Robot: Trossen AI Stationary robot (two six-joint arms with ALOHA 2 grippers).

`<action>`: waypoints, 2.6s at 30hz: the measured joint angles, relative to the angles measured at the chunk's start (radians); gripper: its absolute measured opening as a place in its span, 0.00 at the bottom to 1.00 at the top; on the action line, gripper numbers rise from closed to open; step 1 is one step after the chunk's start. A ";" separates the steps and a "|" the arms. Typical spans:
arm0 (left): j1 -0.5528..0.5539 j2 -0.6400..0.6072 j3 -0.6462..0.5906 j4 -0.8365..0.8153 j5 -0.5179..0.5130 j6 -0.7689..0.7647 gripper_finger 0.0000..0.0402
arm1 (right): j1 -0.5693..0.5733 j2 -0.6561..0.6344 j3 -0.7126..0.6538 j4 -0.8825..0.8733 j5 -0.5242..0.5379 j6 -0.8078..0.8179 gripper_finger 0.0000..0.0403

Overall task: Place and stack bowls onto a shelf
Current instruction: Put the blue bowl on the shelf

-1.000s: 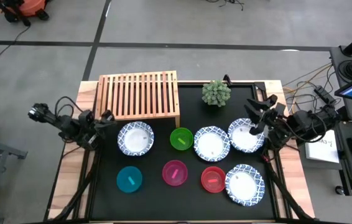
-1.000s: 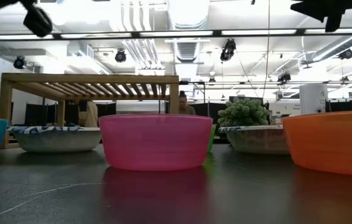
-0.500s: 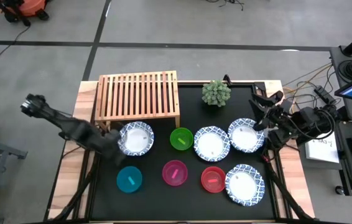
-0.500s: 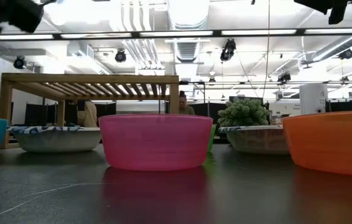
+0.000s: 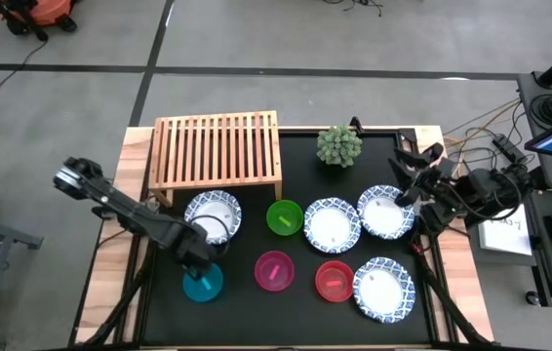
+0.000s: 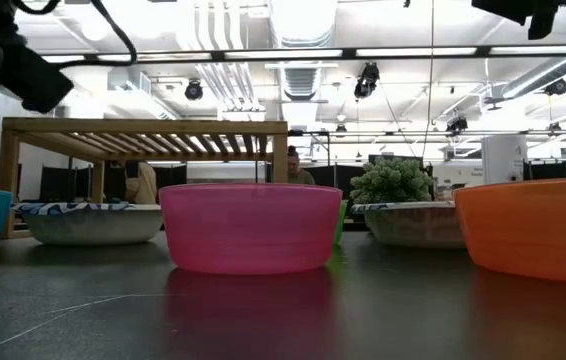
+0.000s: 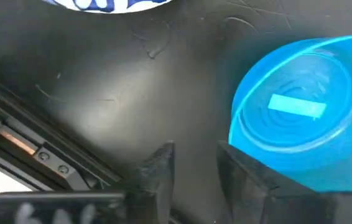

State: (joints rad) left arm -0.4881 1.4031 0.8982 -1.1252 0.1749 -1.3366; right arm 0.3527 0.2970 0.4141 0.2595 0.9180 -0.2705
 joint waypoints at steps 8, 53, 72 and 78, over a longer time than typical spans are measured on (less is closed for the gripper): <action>0.000 0.062 0.000 0.087 -0.004 0.033 0.37 | 0.000 0.000 0.000 -0.001 0.000 0.009 0.37; 0.327 0.091 0.876 -0.446 -0.623 0.697 0.00 | 0.000 0.006 -0.001 -0.019 0.000 0.014 0.37; 1.205 -0.031 0.763 -0.426 -0.534 1.003 0.00 | 0.000 0.006 -0.001 -0.019 0.000 0.017 0.37; 1.266 -0.037 0.661 -0.446 -0.468 1.032 0.00 | 0.000 0.006 -0.001 -0.020 0.000 0.011 0.37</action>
State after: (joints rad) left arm 0.7776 1.3662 1.5587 -1.5708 -0.2932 -0.3050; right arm 0.3531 0.3031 0.4129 0.2398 0.9176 -0.2592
